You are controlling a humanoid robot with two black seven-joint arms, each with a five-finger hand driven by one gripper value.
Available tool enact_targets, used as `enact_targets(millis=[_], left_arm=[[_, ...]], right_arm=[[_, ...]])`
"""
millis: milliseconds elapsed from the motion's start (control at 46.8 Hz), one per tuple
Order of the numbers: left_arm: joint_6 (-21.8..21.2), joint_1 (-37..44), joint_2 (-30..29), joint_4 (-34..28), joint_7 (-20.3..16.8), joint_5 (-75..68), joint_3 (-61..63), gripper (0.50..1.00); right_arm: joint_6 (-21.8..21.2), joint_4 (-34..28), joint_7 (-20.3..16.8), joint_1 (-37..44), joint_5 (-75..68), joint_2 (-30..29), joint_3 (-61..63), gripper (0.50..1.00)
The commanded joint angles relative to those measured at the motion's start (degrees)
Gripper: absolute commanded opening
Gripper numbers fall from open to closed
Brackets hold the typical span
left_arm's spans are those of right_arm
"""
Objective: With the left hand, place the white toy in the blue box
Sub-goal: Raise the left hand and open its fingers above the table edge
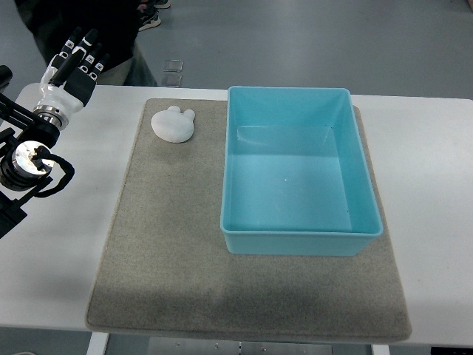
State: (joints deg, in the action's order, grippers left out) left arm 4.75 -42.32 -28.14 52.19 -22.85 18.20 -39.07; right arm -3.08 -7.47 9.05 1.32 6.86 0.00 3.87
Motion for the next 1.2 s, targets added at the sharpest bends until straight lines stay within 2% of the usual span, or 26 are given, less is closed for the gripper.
enact_targets(millis=[0, 1176], left_arm=[[-0.18, -0.13, -0.07, 0.02, 0.00, 0.00, -0.04, 1.000], [1.14, -1.36, -0.07, -1.74, -0.18, 0.00, -1.27, 1.000]], right_arm=[[0.00, 0.00, 0.00, 0.00, 0.00, 0.00, 0.00, 0.936], [0.00, 0.00, 0.00, 0.00, 0.00, 0.00, 0.00, 0.936]])
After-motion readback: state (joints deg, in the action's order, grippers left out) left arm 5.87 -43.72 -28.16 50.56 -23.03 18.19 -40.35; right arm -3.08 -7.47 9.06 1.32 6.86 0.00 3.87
